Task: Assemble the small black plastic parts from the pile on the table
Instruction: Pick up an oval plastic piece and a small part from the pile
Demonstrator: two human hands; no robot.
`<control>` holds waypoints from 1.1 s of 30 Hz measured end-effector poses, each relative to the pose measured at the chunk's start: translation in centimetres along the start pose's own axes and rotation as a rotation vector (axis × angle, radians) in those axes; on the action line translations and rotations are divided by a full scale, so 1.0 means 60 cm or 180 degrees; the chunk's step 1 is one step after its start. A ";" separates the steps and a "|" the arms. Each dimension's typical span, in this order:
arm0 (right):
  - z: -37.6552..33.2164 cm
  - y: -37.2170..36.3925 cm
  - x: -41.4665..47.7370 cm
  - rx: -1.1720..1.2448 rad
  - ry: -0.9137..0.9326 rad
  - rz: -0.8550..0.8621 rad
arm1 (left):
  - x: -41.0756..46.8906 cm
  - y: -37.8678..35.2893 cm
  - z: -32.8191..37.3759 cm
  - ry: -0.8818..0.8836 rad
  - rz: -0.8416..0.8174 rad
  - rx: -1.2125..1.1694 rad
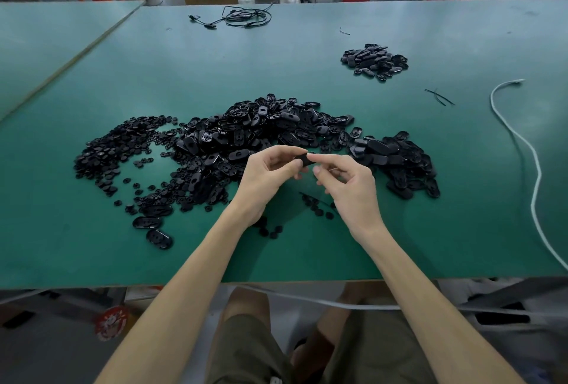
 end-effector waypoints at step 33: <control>-0.008 0.004 0.000 0.0255 -0.0144 -0.0163 | -0.002 -0.006 0.004 0.0048 -0.0250 0.0164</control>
Point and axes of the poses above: each hand's wrist, its own x-axis towards the middle knuckle, its own y-axis out of the back of the hand, z = x × y, the point moved 2 cm from there along x, towards the middle knuckle, and after that the axes turned 10 degrees about -y, right-handed, at the moved point
